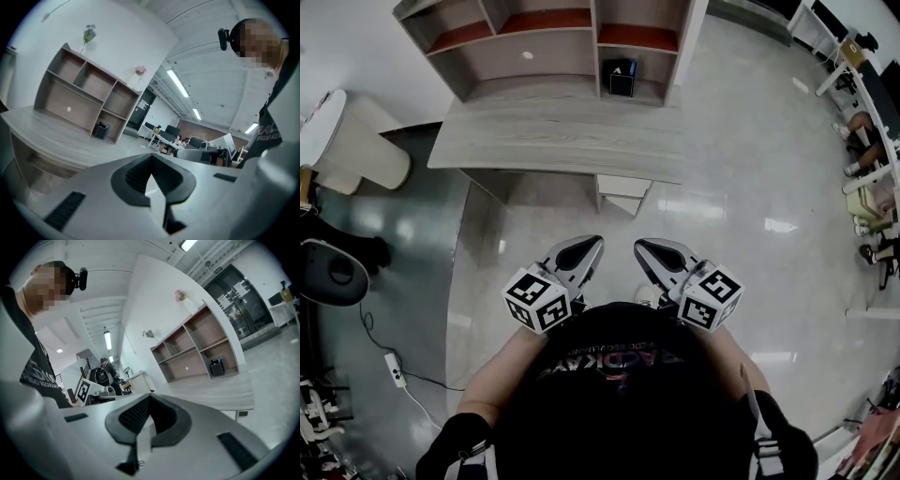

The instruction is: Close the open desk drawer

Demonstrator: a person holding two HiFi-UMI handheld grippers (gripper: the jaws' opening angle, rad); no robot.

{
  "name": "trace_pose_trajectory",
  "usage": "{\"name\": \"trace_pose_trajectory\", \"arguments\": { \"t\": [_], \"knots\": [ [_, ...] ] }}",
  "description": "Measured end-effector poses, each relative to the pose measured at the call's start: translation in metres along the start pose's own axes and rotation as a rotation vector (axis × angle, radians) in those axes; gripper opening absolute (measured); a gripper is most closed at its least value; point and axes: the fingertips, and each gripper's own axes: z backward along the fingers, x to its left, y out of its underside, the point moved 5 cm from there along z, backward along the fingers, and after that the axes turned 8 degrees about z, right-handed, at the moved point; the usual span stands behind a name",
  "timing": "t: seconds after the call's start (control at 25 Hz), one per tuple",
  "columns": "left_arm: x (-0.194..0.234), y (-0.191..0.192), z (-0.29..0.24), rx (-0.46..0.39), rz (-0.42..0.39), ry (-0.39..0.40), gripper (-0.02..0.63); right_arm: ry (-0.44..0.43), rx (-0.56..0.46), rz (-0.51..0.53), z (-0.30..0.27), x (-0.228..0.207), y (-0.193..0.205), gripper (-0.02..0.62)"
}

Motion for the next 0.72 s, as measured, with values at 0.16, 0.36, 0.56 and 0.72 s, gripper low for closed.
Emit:
{"name": "trace_pose_trajectory", "arguments": {
  "t": [0.16,0.36,0.56,0.72],
  "knots": [
    [-0.014,0.013,-0.007,0.048,-0.022,0.012,0.011,0.002,0.031,-0.020,0.010,0.002,0.006,0.017],
    [-0.016,0.021,-0.009,0.080,0.007,0.012,0.011,0.003,0.039,-0.061,0.013,0.001,0.014,0.017],
    [-0.012,0.025,-0.011,0.097,0.025,0.009,0.011,-0.009,0.047,-0.069,0.009,0.000,0.018,0.017],
    [-0.011,0.029,-0.012,0.118,0.049,0.021,0.011,-0.013,0.055,-0.070,0.008,0.001,0.020,0.017]
  ]
}}
